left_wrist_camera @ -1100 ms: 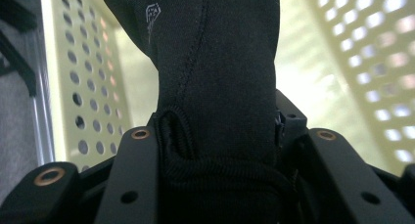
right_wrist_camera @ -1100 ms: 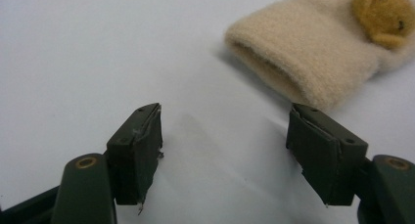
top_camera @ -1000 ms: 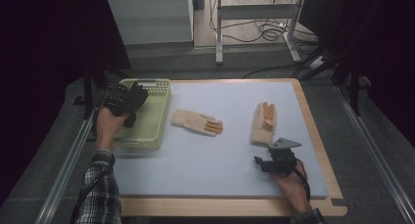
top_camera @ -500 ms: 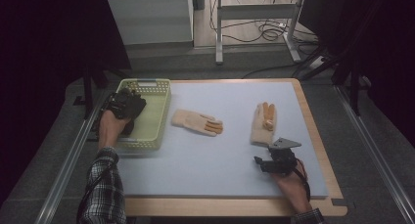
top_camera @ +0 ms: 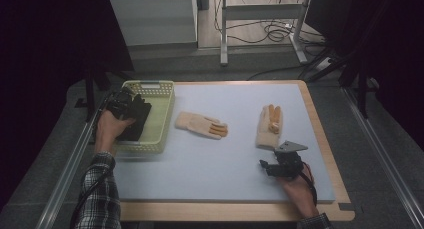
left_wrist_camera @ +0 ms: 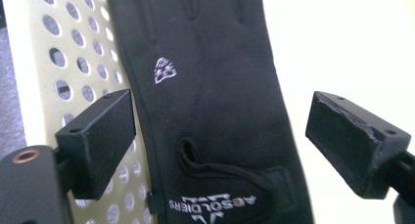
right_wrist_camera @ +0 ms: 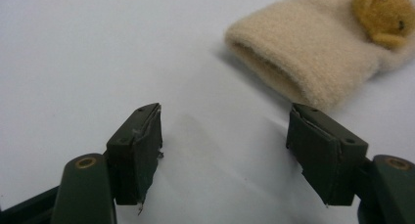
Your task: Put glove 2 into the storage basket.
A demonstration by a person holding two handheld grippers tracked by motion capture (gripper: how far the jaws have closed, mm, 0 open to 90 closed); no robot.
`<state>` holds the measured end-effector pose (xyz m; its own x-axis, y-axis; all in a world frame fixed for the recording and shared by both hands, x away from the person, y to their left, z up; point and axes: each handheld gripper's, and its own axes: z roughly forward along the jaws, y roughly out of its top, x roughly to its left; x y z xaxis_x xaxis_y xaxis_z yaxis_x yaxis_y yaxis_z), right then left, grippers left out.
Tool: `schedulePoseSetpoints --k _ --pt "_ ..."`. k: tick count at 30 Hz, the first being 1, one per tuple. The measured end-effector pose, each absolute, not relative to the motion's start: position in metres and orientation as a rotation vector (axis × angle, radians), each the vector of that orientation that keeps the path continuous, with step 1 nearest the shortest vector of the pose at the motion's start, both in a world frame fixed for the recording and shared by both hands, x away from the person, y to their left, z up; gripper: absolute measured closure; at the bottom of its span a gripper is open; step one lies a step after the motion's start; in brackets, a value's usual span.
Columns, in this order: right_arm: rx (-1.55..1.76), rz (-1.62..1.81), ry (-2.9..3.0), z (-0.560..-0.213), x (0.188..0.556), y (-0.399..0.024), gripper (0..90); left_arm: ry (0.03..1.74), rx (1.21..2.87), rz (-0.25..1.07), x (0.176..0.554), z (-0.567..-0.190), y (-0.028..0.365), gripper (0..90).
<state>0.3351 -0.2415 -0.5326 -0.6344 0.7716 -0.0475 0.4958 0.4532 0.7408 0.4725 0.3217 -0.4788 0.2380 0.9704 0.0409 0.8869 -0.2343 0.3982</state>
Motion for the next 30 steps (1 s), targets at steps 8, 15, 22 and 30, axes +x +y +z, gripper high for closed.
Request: schedulePoseSetpoints --k 8,15,22,30 --pt "1.071 1.003 2.330 -0.533 0.335 -0.241 29.0 1.622 2.109 0.378 0.458 -0.466 0.324 6.5" --pt "1.071 1.003 2.330 -0.533 0.335 -0.241 29.0 1.500 2.051 0.351 0.444 -0.459 0.317 3.7" --pt "1.071 1.002 2.329 -0.533 0.335 -0.241 28.8 1.366 2.084 0.371 0.429 -0.454 0.298 2.5" --pt "1.071 1.002 2.329 -0.533 0.335 -0.241 28.7 1.217 2.105 0.412 0.408 -0.447 0.270 1.9"
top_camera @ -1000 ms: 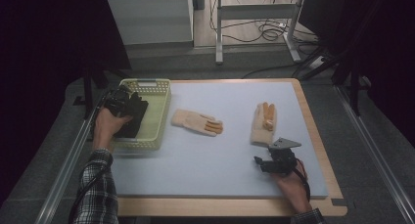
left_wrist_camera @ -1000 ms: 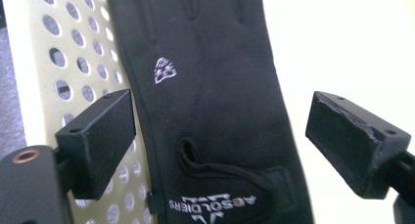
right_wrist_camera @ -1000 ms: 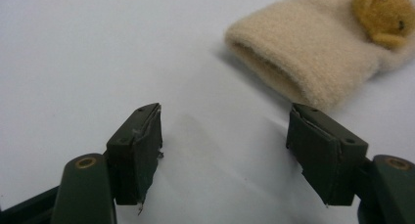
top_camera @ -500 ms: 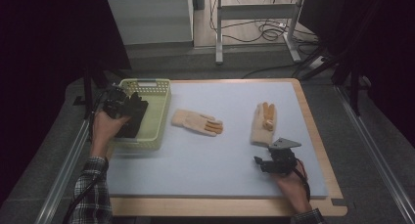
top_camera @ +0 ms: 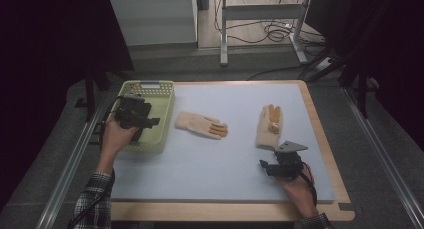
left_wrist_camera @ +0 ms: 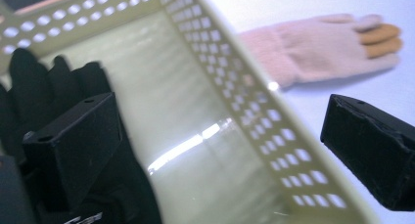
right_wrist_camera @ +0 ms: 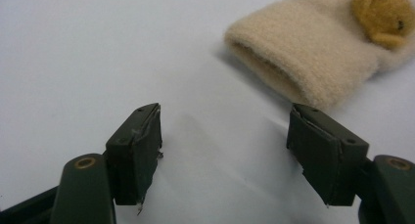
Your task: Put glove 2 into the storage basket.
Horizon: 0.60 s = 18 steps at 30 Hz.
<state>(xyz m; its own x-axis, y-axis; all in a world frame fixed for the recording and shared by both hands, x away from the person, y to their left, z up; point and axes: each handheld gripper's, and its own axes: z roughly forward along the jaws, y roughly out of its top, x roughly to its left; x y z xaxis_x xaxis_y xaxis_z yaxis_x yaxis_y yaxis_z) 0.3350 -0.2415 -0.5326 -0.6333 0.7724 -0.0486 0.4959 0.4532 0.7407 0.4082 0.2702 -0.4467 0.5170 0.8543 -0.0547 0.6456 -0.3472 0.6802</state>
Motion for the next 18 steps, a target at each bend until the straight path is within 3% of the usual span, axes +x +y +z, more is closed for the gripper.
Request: schedulePoseSetpoints --k 18 --pt "1.075 0.996 2.327 -0.532 0.335 -0.241 27.9 0.970 2.129 0.437 0.353 -0.442 0.214 0.0"
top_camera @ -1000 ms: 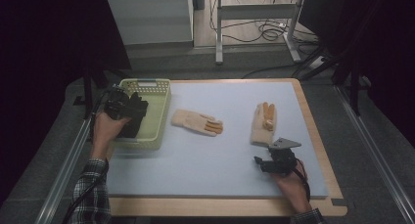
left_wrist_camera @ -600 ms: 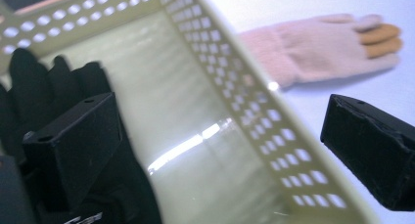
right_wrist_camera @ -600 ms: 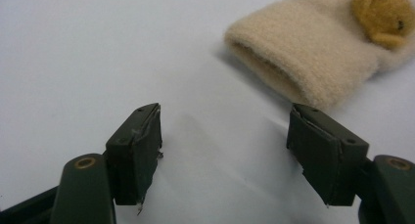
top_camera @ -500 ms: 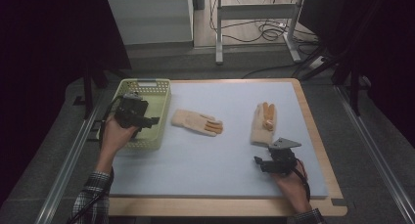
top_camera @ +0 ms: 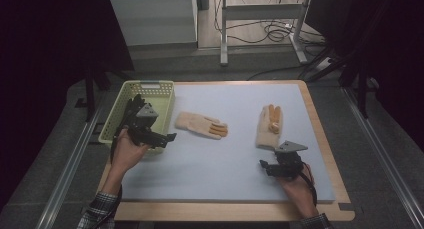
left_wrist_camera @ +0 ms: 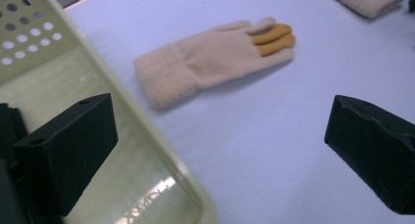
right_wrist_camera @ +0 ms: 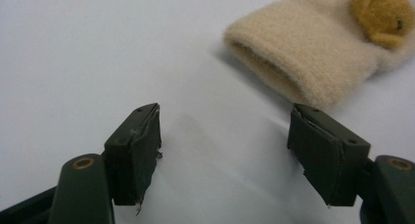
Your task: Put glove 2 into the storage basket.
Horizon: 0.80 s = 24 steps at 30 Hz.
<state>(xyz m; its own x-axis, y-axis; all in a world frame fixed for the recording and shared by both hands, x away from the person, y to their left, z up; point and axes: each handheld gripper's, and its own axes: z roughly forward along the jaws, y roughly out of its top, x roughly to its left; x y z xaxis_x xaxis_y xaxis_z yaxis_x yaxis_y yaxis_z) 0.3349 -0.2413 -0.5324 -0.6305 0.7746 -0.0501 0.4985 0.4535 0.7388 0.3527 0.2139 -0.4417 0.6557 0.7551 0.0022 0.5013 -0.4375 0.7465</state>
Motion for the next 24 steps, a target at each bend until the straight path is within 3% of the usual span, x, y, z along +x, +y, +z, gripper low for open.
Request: schedulePoseSetpoints --k 12,24 --pt "1.073 0.998 2.341 -0.533 0.335 -0.241 22.9 0.860 2.125 0.412 0.321 -0.459 0.182 0.0" --pt "1.065 0.988 2.351 -0.532 0.335 -0.240 22.1 0.810 2.163 0.392 0.291 -0.502 0.149 0.0"
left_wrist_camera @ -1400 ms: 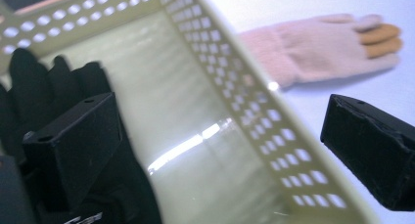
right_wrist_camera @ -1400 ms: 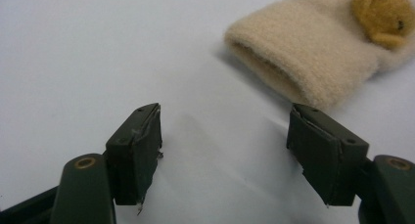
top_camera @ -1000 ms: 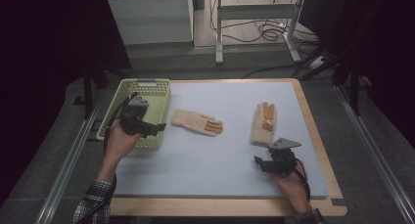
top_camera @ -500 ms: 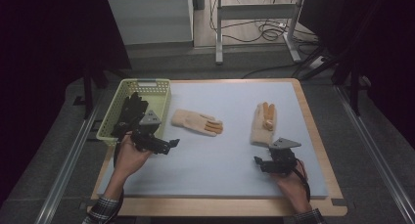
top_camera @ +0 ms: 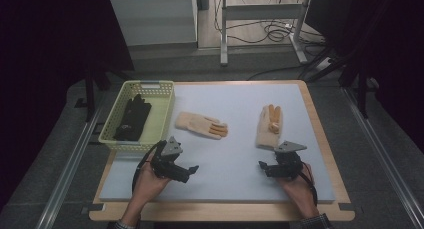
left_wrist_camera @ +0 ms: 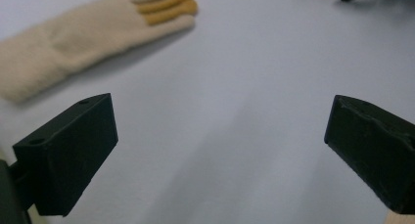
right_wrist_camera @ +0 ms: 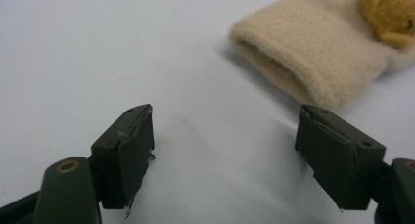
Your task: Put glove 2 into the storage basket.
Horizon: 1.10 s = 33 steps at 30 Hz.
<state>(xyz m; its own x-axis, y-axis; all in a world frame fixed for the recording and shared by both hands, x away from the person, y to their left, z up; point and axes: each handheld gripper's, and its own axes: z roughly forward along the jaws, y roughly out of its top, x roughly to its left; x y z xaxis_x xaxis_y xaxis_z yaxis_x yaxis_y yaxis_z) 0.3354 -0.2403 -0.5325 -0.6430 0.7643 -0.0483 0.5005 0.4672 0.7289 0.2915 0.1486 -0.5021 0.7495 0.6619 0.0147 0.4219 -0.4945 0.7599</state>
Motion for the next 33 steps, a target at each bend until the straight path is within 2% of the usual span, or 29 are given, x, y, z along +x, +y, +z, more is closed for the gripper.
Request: schedulePoseSetpoints --k 6,9,11,14,23,27,33 --pt "1.065 0.984 2.353 -0.532 0.336 -0.240 22.2 0.849 2.199 0.383 0.286 -0.530 0.147 0.0" --pt "1.066 0.982 2.354 -0.532 0.336 -0.240 22.2 0.881 2.245 0.420 0.287 -0.543 0.148 0.0" --pt "1.065 0.982 2.354 -0.532 0.336 -0.240 22.1 0.894 2.221 0.380 0.288 -0.550 0.152 0.0" --pt "1.072 0.987 2.353 -0.532 0.336 -0.240 22.2 0.923 2.216 0.317 0.293 -0.551 0.154 0.0" --pt "1.090 0.989 2.338 -0.532 0.335 -0.239 24.1 0.924 2.213 0.320 0.293 -0.551 0.155 0.0" --pt "1.073 1.010 2.348 -0.525 0.333 -0.231 32.4 0.924 2.211 0.320 0.293 -0.551 0.155 0.0" --pt "0.997 1.108 2.434 -0.512 0.344 -0.199 56.4 0.925 2.210 0.321 0.293 -0.551 0.155 0.0"
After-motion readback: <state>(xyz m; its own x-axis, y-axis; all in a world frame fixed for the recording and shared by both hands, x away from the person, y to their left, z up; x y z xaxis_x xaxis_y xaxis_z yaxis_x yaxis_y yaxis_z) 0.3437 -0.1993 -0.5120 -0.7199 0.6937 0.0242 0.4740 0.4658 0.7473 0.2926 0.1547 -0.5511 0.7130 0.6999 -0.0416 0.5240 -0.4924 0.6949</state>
